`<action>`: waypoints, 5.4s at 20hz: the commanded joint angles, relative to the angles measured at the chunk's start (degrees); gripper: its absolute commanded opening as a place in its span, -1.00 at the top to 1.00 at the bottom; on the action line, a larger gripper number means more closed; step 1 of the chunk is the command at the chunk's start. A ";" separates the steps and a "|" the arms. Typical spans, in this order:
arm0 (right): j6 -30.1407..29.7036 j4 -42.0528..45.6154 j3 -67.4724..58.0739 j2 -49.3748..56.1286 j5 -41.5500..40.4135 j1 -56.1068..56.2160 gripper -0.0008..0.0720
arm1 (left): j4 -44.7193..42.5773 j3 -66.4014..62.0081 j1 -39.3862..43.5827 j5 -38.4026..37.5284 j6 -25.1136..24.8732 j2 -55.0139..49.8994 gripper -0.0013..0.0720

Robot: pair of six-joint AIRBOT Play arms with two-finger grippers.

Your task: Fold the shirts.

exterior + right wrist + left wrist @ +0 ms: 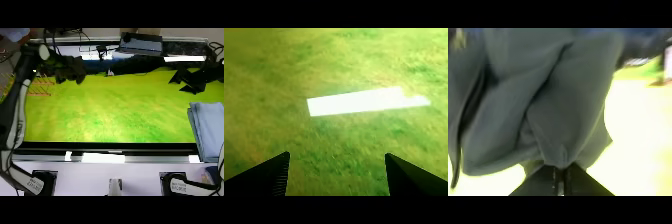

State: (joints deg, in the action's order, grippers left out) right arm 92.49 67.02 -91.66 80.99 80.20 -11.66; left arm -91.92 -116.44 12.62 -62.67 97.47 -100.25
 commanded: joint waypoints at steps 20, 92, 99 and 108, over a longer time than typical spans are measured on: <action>-4.85 8.72 3.76 -21.16 8.66 0.04 -0.69 | -4.37 8.39 26.73 -21.66 0.24 6.03 -0.87; 3.85 -0.90 8.63 -17.46 -4.52 8.72 0.91 | -5.07 0.20 3.72 25.73 7.10 18.97 0.86; 1.62 -3.91 21.18 -8.50 -4.09 8.70 0.91 | 22.21 0.22 3.17 -12.68 9.20 -5.64 0.02; -3.13 -3.52 23.06 -8.55 -0.57 8.70 0.91 | 25.77 18.75 8.76 -29.66 -6.34 5.55 -0.71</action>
State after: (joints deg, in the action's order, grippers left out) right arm 91.18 63.48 -68.97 72.31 78.39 -2.98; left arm -69.06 -107.07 19.44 -89.12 95.24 -100.77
